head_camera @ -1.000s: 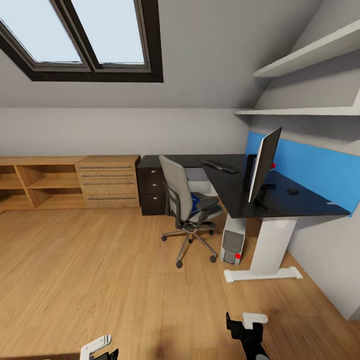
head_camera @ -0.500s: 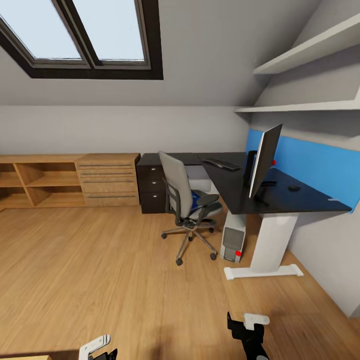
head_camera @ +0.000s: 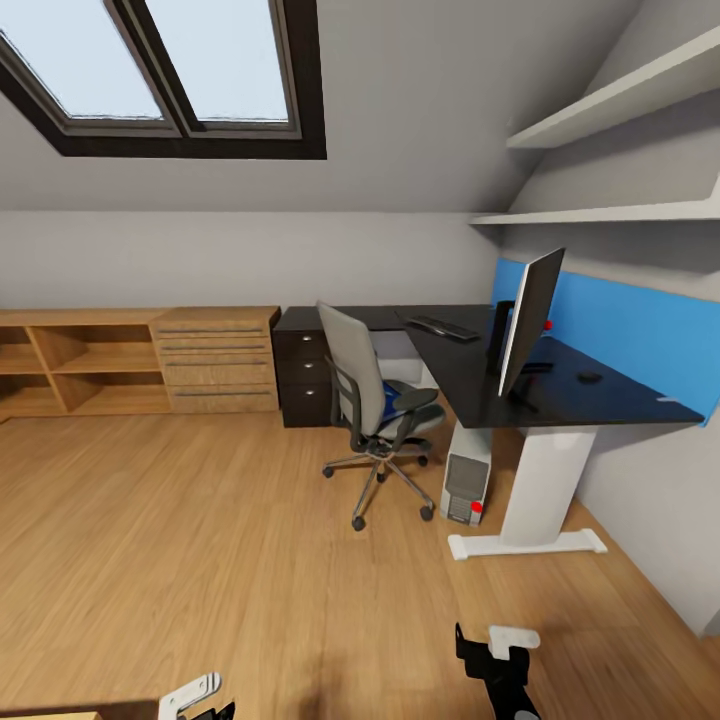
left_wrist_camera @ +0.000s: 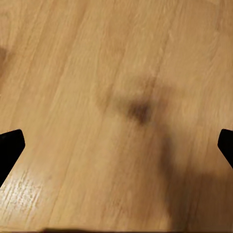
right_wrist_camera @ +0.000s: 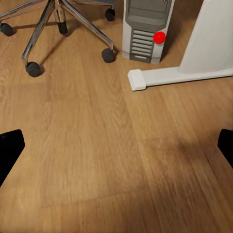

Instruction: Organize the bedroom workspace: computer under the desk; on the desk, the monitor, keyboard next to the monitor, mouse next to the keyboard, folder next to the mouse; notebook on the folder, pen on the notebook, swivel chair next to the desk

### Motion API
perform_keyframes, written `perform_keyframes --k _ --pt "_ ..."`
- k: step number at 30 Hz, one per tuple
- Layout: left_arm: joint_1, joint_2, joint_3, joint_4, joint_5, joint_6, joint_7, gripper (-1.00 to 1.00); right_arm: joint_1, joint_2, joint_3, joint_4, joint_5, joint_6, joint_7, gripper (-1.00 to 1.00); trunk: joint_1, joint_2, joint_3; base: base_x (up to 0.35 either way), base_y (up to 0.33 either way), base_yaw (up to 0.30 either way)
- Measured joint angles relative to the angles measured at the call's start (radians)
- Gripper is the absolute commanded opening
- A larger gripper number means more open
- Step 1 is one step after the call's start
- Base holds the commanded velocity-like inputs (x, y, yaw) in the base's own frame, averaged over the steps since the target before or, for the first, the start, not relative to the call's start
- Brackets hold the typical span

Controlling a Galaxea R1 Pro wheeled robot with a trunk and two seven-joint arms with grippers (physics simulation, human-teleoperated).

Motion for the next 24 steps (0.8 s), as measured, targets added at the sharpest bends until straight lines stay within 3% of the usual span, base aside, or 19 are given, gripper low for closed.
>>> perform_keyframes --k 11,19,24 --pt "0.000 -0.001 -0.006 0.038 -0.002 -0.065 -0.001 1.00 0.000 -0.001 0.001 0.000 0.017 0.000 0.000 1.00 0.000 0.000 0.000 0.281 0.000 0.000" --pt "0.000 -0.002 -0.007 0.056 -0.002 -0.069 -0.001 1.00 0.000 -0.008 0.001 0.000 0.019 0.000 0.000 1.00 0.000 0.000 0.000 0.304 0.000 0.000" --pt "0.000 -0.002 -0.007 0.058 -0.002 -0.069 -0.002 1.00 0.000 -0.008 0.001 0.000 0.020 0.000 0.000 1.00 0.000 0.000 0.000 0.139 0.000 0.000"
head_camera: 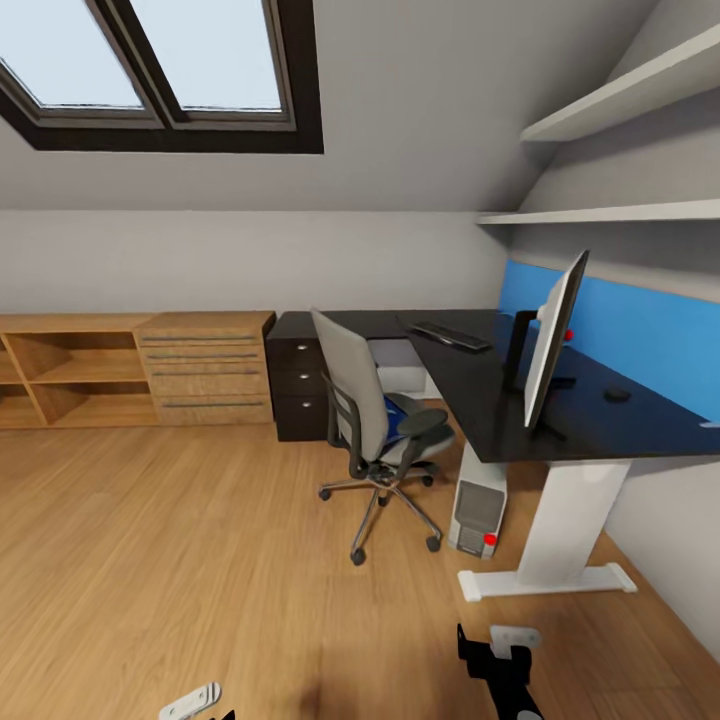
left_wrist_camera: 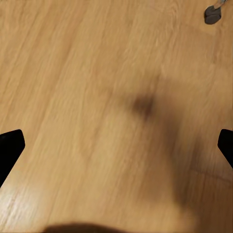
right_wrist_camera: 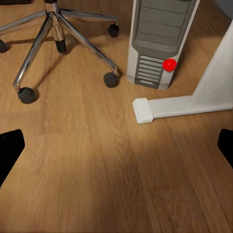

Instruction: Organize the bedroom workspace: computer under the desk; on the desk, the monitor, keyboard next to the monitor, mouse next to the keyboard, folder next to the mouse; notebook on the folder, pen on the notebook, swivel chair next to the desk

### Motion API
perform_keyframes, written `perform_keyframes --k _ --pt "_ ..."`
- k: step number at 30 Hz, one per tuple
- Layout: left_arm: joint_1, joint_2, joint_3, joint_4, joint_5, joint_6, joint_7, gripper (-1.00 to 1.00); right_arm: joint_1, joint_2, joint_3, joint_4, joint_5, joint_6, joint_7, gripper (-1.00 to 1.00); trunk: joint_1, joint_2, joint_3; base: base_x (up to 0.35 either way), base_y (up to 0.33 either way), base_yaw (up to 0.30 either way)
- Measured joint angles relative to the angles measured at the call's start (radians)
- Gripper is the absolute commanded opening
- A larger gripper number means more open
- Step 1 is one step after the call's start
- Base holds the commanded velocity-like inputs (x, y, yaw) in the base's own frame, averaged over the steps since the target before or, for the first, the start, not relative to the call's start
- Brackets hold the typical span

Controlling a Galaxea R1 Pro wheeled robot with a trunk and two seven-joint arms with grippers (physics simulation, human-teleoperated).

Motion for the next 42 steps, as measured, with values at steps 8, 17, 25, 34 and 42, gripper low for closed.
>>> perform_keyframes --k 8,17,25,34,42 --pt "0.000 0.000 0.000 -0.001 0.001 -0.015 -0.003 1.00 0.000 0.000 0.000 0.000 0.045 -0.001 0.002 1.00 0.000 0.000 0.000 0.014 0.000 0.000" --pt "0.000 -0.002 -0.004 0.000 0.000 -0.071 0.001 1.00 0.000 0.000 0.000 0.001 0.055 -0.001 0.002 1.00 0.023 -0.042 -0.019 0.000 0.000 0.000" --pt "0.000 -0.001 -0.004 0.000 0.000 -0.072 0.003 1.00 0.000 0.000 0.000 0.002 0.055 -0.001 0.002 1.00 0.054 -0.098 -0.044 0.000 0.000 0.000" --pt "0.000 -0.003 -0.005 0.001 0.000 -0.072 0.005 1.00 0.000 0.000 0.000 0.002 0.055 -0.001 0.002 1.00 0.088 -0.161 -0.072 0.000 0.000 0.000" --pt "0.000 -0.003 -0.011 0.003 0.000 -0.072 0.005 1.00 0.000 0.000 0.000 0.002 0.055 -0.001 0.002 1.00 0.119 -0.217 -0.097 0.000 0.000 0.000"
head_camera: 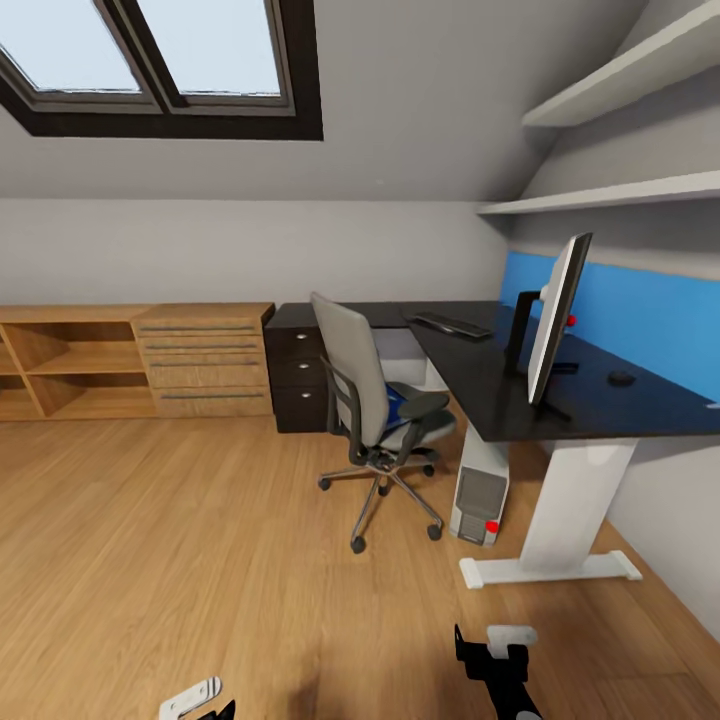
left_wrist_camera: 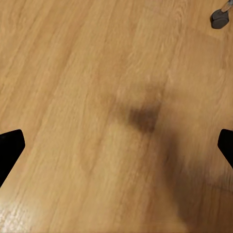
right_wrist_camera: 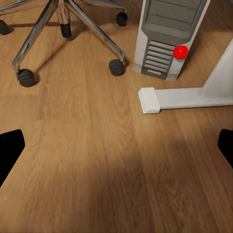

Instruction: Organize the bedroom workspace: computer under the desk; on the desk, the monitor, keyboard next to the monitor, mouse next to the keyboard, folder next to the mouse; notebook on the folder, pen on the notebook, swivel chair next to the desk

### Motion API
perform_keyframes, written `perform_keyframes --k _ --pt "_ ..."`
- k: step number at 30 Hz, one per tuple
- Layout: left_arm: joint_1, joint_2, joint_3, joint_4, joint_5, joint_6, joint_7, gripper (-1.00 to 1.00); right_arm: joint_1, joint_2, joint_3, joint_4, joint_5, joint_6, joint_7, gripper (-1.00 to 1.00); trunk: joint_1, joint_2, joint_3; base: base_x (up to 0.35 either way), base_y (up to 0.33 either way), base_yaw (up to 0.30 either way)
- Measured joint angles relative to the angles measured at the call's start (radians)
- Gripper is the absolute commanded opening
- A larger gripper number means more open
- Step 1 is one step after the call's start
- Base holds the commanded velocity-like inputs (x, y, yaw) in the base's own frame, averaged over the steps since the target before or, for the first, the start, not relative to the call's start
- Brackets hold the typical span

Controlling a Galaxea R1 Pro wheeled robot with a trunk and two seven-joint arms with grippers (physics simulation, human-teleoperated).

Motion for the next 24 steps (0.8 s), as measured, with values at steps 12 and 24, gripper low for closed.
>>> perform_keyframes --k 12,24 --pt "0.000 0.000 -0.001 -0.001 0.000 -0.003 -0.005 1.00 0.000 0.006 0.002 -0.005 0.003 0.000 -0.002 1.00 0.008 -0.014 -0.006 0.000 0.000 0.000" --pt "0.000 0.001 -0.002 0.000 0.000 -0.003 -0.007 1.00 -0.168 0.070 0.001 -0.133 -0.003 0.399 -0.013 1.00 0.008 -0.014 -0.006 0.009 0.000 0.000"
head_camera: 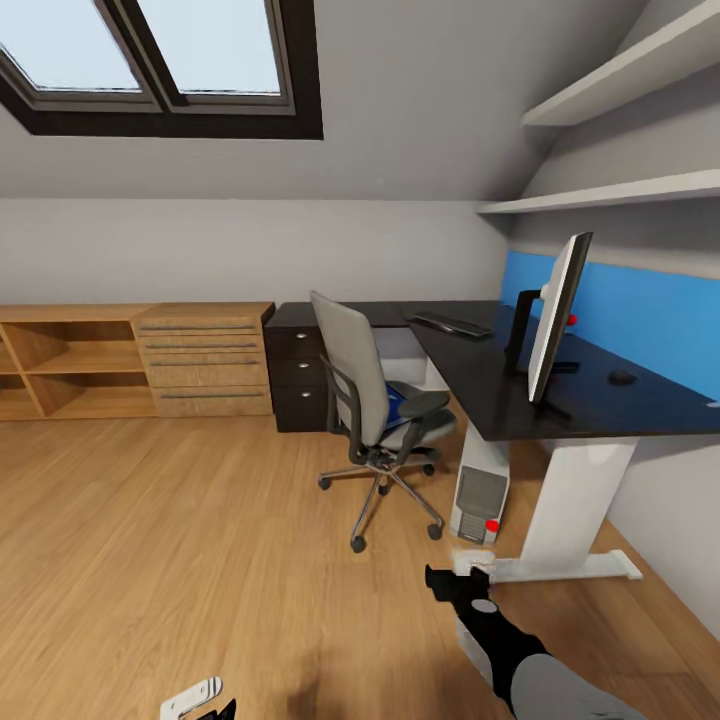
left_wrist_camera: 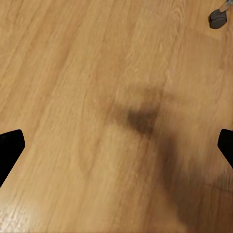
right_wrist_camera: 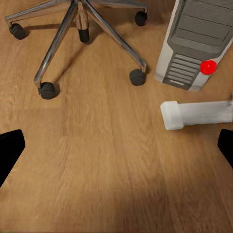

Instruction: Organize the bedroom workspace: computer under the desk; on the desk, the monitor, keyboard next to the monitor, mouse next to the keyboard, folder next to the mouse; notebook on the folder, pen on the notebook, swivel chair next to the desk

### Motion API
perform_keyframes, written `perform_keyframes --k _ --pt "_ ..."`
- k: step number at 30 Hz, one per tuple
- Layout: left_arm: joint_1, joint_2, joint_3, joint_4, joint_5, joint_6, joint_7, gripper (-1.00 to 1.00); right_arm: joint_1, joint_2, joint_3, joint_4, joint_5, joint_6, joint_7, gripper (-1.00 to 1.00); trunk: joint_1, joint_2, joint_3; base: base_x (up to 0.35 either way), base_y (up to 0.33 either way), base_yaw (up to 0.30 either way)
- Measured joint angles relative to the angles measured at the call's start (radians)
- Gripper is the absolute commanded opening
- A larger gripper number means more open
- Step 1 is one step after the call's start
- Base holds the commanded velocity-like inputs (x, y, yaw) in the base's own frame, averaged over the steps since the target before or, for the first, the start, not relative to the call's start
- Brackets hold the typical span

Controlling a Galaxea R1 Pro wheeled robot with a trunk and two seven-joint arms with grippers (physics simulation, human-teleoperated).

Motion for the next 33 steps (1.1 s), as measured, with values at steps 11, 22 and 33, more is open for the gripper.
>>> perform_keyframes --k 11,22,33 --pt "0.000 -0.001 -0.019 0.020 0.001 -0.002 0.003 1.00 -0.060 -0.026 0.000 0.006 0.004 0.007 0.004 1.00 0.000 0.000 0.000 0.247 0.000 0.000" --pt "0.000 0.001 -0.022 0.038 0.000 -0.002 0.004 1.00 -0.058 -0.026 -0.001 0.027 0.008 -0.126 0.007 1.00 0.000 0.000 0.000 0.227 0.000 0.000" --pt "0.000 0.001 -0.022 0.040 0.001 -0.002 0.004 1.00 -0.058 -0.026 -0.001 0.049 0.011 -0.195 0.008 1.00 0.000 0.000 0.000 0.210 0.000 0.000"
